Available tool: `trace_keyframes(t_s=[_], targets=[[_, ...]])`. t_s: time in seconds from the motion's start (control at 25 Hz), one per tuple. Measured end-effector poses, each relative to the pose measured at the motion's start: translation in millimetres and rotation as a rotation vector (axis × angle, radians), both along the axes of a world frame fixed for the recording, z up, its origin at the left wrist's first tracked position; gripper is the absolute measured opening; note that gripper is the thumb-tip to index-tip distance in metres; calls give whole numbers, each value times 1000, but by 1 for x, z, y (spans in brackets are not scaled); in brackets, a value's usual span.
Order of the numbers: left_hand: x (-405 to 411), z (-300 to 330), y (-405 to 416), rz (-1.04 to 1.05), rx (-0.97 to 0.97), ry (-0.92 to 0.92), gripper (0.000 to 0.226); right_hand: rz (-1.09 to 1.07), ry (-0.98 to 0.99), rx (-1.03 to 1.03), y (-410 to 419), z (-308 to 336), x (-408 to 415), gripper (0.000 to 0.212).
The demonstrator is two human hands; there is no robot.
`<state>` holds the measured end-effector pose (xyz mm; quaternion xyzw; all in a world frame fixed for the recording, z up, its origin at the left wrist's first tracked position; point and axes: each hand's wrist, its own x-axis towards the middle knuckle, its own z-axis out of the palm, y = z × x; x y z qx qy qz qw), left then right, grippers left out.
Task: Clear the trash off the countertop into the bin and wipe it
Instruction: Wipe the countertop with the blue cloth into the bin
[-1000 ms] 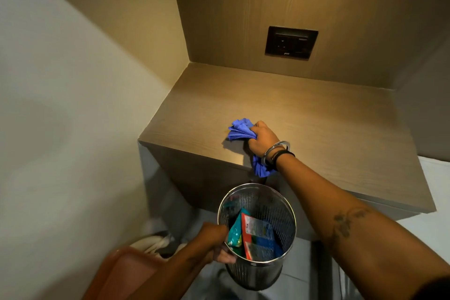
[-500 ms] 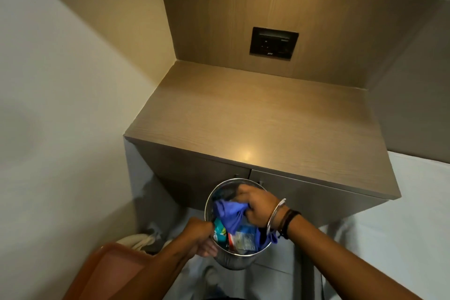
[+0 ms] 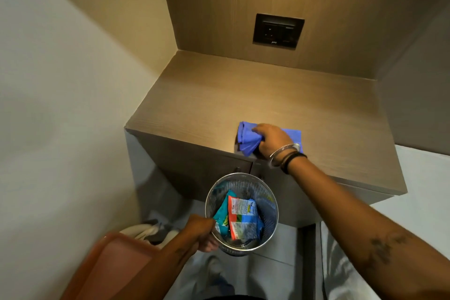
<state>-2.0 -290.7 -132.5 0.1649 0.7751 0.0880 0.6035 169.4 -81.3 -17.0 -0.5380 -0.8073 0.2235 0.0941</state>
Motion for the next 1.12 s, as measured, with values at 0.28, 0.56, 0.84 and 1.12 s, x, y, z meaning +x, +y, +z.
trace_keyframes(t_s=[0.28,0.56,0.84,1.12], targets=[[9,-8,-7,51,24,13,32,7,170,-142,-54,-2,-29,23],[48,-26,-40,264,150,-14,21,75,99,-430,-134,-51,38,24],[124,-151,-96,332,137,34,18,-366,548,-715,-156,-184,145,34],[194,-380,-82,446,-10,-128,33,-764,629,-923,-185,-412,217,36]])
